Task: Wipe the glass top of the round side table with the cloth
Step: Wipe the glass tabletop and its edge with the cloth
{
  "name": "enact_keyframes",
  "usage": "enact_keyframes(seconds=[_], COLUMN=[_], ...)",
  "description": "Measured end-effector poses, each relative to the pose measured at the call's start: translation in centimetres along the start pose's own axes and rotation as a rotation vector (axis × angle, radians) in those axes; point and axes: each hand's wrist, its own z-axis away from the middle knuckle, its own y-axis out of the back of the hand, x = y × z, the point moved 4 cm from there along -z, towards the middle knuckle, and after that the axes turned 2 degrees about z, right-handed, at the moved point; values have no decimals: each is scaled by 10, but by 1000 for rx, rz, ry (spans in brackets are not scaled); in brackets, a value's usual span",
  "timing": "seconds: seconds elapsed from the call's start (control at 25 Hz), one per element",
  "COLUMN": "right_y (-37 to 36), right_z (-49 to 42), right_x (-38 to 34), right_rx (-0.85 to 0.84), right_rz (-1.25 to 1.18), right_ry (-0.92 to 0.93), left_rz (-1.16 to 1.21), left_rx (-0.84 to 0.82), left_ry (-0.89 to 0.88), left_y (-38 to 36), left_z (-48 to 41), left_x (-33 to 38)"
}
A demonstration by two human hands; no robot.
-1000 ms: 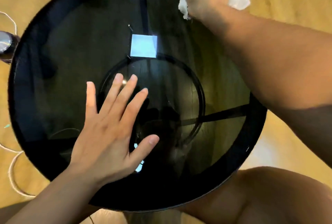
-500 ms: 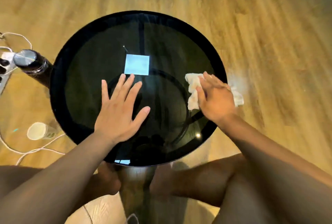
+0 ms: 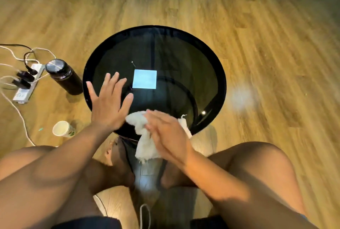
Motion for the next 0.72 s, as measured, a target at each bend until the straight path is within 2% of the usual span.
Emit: enact_keyframes(seconds=[0.04, 0.08, 0.12, 0.24, 0.28, 0.36, 0.52, 0.64, 0.72], right_y=[33, 62, 85, 100, 93, 73, -7, -91, -110], right_z=[-5, -11, -18, -22, -19, -17, -22, -38, -52], right_x=[15, 42, 71, 148, 160, 151, 70, -12, -38], right_rx=[194, 312, 340, 20, 14, 91, 51, -166, -275], right_rz=[-169, -192, -33, 499, 556, 610, 560, 516, 536], right_ry=[-110, -215, -303, -579, -600, -554, -315, -101, -21], left_rz=[-8, 0, 20, 27, 0, -28, 134, 415, 448], left_rx=[-5, -19, -42, -116, -121, -81, -33, 116, 161], left_ry=[53, 102, 129, 67, 38, 20, 30, 103, 147], left_y=[2, 2, -1, -16, -20, -23, -21, -10, -4], left_z=[4, 8, 10, 8, 8, 7, 9, 2, -7], left_x=[-14, -25, -32, -33, -32, -31, -34, -39, -53])
